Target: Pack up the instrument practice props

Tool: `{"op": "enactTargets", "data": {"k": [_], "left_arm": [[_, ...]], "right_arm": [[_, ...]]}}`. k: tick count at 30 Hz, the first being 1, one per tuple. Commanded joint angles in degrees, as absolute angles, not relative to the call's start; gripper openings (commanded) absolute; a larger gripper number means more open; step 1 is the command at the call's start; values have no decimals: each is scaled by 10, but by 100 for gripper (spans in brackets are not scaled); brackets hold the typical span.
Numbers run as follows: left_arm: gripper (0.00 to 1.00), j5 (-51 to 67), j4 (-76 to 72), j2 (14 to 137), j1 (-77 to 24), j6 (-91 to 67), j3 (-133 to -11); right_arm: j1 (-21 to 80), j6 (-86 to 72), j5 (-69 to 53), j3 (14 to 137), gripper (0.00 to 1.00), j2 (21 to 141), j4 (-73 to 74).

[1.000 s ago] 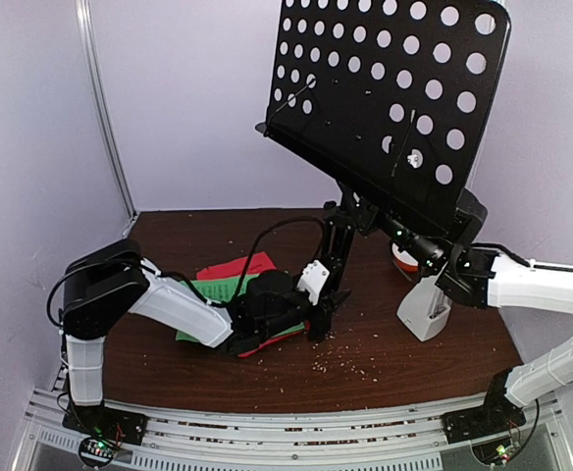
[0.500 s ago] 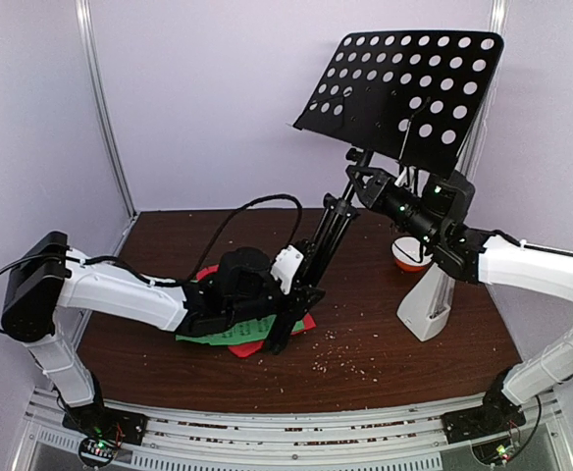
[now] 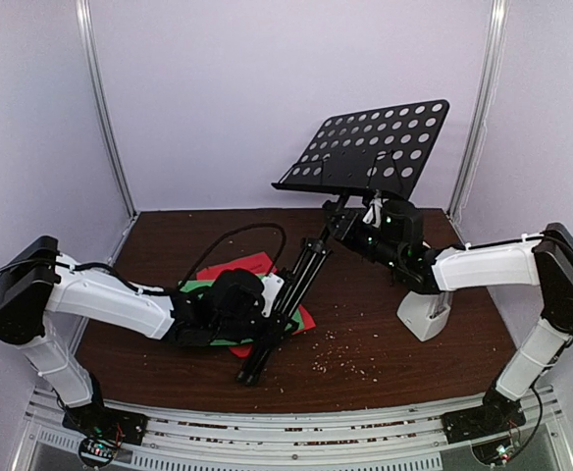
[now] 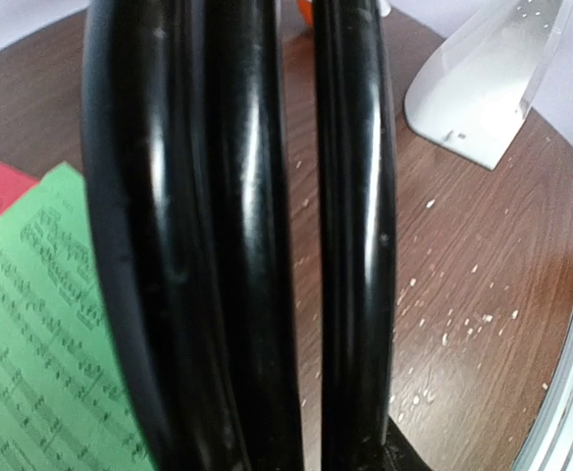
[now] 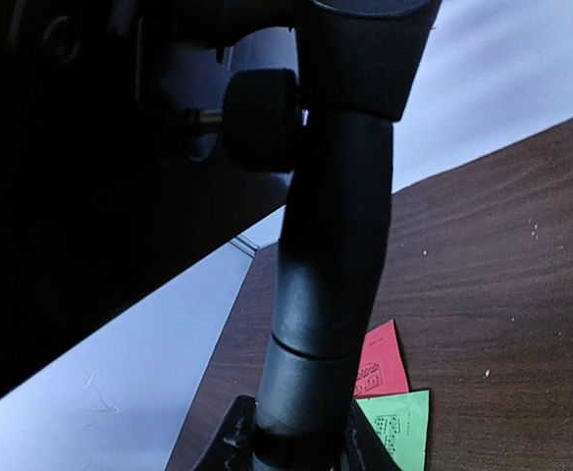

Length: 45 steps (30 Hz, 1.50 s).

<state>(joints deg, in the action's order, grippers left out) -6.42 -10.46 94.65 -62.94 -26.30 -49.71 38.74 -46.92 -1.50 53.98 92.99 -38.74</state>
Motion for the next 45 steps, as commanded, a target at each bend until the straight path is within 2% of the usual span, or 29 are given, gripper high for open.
{"op": "enactTargets", "data": {"k": [1,7,14,19,30,36,45], "left_arm": [[0,-82,-184,868,-646,-234,-505],[0,-110,-157,864,-644,-271,-493],[0,-140,-104,883,-643,-299,-522],[0,-146,-105,886,-641,-332,-515],[0,-162,-113,885,-631,-367,-502],[0,-177,-119,882,-625,-376,-487],[0,-208,-116,870,-624,-372,-478]], "right_arm": [[363,-387,20,542,6,983,-420],[363,-395,11,544,13,1035,-431],[363,-382,14,527,31,1046,-418],[363,-376,23,504,40,1044,-420],[363,-369,23,482,46,1047,-435],[363,-361,26,474,58,1037,-436],[363,-360,31,462,60,1019,-444]]}}
